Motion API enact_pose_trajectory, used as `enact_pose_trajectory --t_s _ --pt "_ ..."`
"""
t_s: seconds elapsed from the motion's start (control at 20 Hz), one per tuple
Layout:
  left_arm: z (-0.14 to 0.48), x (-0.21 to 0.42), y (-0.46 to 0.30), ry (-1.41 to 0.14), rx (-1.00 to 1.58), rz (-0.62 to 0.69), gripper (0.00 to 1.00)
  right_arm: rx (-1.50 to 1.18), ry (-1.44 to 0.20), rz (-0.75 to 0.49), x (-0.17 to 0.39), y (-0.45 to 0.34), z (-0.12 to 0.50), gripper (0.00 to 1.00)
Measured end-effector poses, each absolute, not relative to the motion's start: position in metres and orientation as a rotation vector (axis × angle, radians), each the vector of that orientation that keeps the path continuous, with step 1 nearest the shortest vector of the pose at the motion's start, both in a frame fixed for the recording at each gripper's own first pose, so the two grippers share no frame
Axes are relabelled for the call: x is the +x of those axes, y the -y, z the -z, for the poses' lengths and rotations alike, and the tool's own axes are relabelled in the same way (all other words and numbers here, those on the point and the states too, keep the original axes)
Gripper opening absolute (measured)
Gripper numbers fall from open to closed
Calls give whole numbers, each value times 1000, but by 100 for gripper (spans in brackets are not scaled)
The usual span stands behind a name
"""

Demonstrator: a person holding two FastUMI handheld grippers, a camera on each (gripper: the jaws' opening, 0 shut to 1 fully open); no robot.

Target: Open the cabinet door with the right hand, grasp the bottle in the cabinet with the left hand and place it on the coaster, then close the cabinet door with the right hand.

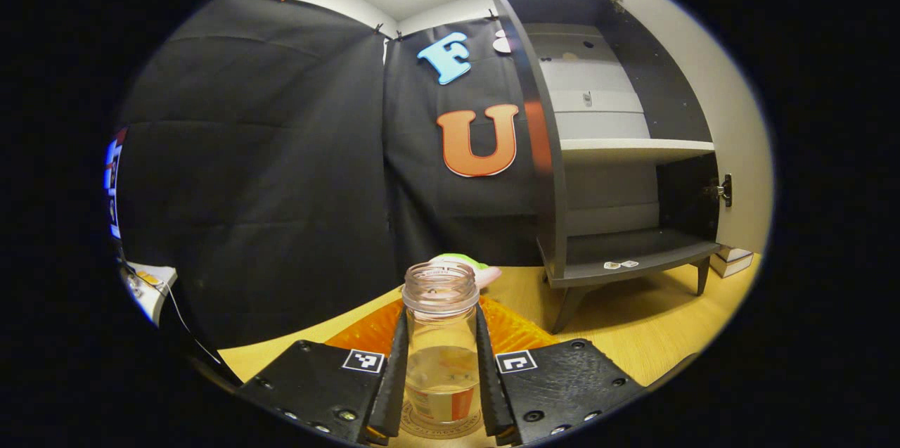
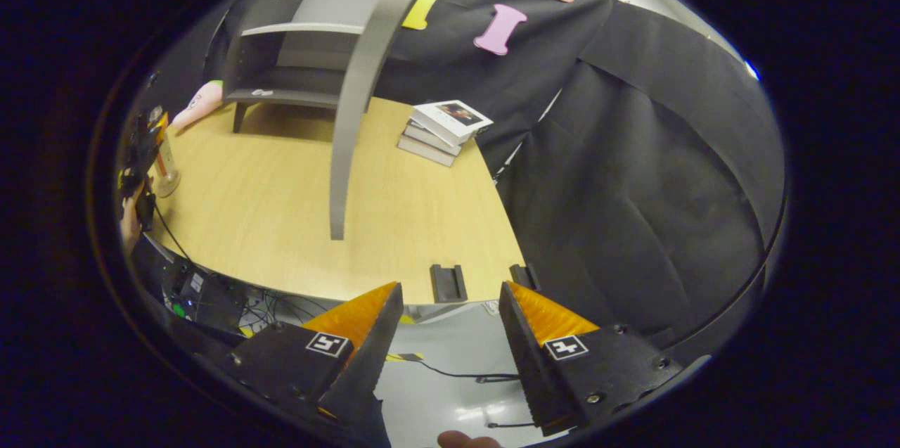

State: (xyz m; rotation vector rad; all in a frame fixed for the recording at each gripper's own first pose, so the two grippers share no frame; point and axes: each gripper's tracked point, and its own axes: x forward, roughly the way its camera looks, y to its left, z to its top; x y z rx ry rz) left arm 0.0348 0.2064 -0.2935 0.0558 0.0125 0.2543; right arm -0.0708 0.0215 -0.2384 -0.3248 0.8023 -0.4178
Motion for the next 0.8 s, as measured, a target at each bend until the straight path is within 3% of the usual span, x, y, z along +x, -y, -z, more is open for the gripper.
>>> enact_pose_trajectory --t_s 0.05,0.1,0.15,0.35,0.4,0.55,0.8 --pt "285 35 -209 27 67 -265 43 -337 -805 397 -67 -30 236 87" --pt "287 34 -212 39 69 -277 33 -363 -806 380 -61 -35 232 87" --pt "293 36 -210 16 64 -277 45 -384 -805 361 -55 -40 230 87" --pt "295 30 -216 3 69 -304 49 -414 -789 319 -41 -62 213 87" --pt "301 30 -221 -30 71 -325 42 -415 -788 313 -38 -67 210 87" --pt "319 29 -225 -114 62 -343 97 -400 -794 315 -36 -66 215 87" --pt "319 38 -215 -101 96 -277 97 -395 -812 316 -39 -61 228 87"
